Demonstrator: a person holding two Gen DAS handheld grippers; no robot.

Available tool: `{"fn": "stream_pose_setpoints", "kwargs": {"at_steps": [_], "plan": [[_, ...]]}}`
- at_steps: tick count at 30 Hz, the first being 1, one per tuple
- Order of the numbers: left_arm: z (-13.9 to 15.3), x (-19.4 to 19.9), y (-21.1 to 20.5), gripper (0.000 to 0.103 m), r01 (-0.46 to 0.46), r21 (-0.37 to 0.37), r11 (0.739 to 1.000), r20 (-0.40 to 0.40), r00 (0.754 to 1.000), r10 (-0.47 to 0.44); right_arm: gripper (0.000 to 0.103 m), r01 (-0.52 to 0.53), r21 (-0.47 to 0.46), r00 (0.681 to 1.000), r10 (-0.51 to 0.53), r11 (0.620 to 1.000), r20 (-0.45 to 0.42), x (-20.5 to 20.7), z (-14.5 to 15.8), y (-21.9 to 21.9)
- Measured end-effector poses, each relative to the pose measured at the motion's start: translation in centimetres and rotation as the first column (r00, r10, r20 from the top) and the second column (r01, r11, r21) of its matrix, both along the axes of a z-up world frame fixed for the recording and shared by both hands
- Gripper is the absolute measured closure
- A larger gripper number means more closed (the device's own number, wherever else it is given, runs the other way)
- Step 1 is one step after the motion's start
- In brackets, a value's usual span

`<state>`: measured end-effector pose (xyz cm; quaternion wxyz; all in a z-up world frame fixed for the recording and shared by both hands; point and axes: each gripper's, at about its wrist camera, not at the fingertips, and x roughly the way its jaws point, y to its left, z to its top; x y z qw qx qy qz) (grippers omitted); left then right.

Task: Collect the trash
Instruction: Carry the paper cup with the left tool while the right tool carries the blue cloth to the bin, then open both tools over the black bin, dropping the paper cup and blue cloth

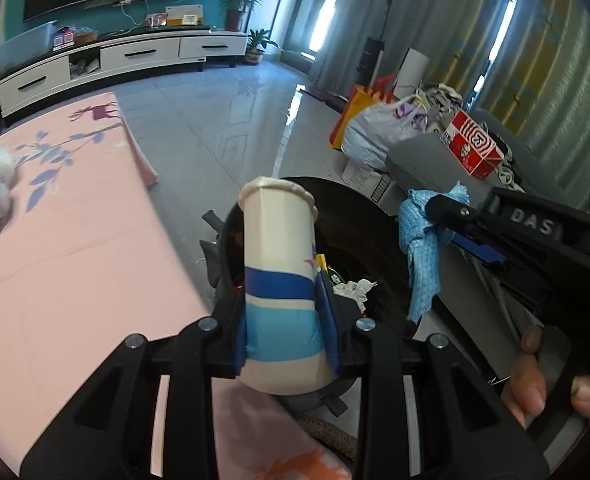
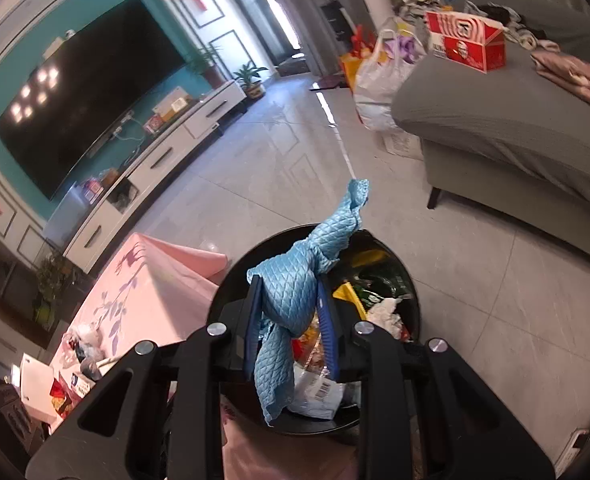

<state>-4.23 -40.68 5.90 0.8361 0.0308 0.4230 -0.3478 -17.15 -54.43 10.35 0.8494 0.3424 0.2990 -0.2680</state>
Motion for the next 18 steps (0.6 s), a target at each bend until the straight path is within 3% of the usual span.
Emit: {"fn": "stream_pose_setpoints", "kwargs": {"at_steps": [7, 18], "plan": [[-2.2, 1.4, -2.5, 0.072, 0.050, -0.030, 0.998, -0.134, 0.990, -0.053, 0.076, 0.024, 0.025, 1.000, -0.024, 0.999, -0.013, -0.2, -0.5, -0.9], [-3.4, 2.1, -4.5, 0.072, 0.069, -0.008, 0.998, -0.144, 0.987, -0.070, 0.076, 0.022, 0.017, 0.998, -0.022, 1.000, -0.052, 0.1, -1.0, -0.9]]}}
